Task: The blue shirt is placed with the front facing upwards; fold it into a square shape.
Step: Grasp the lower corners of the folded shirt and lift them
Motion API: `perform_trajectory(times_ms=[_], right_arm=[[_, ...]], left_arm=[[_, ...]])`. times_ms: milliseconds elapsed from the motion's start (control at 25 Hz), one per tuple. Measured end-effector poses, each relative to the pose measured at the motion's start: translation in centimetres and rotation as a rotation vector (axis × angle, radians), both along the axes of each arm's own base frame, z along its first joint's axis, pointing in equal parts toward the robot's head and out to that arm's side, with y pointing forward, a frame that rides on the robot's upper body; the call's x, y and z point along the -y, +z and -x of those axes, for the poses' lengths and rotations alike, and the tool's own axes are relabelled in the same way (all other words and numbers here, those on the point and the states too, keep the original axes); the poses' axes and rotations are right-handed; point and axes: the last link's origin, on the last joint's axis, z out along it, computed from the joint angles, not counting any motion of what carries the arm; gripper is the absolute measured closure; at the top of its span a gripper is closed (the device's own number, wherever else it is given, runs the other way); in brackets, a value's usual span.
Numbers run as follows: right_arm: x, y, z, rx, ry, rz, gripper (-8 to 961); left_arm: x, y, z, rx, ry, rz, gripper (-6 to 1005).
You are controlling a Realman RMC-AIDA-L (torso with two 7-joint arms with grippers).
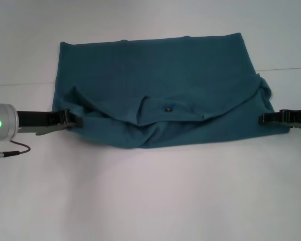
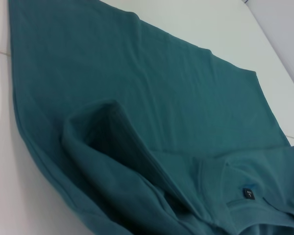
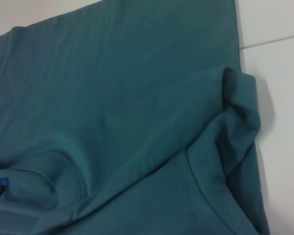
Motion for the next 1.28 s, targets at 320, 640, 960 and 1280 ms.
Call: perform_trajectory(times_ms=[320, 640, 960, 1280], right_arm=[[-0.4, 0.1, 0.3, -0.022, -0.003, -0.029, 75], [-0.4, 0.3, 0.3, -0.019, -0.005, -0.025, 225], [-0.2, 1.3, 0.8, -0.034, 0.010, 0.004, 656], [0.7, 3.1, 1.7, -0.034, 0.019, 0.095, 880]], left_arm=[[0.0, -0.1, 0.0, 0.002, -0.001, 0.001, 967], [0.1, -0.1, 0.0, 0.001, 0.004, 0.003, 967], [0.4, 0.1, 0.3, -0.013, 0.001, 0.032, 967], [1.7, 0.4, 0.6, -0.079, -0.026, 0.151, 967]])
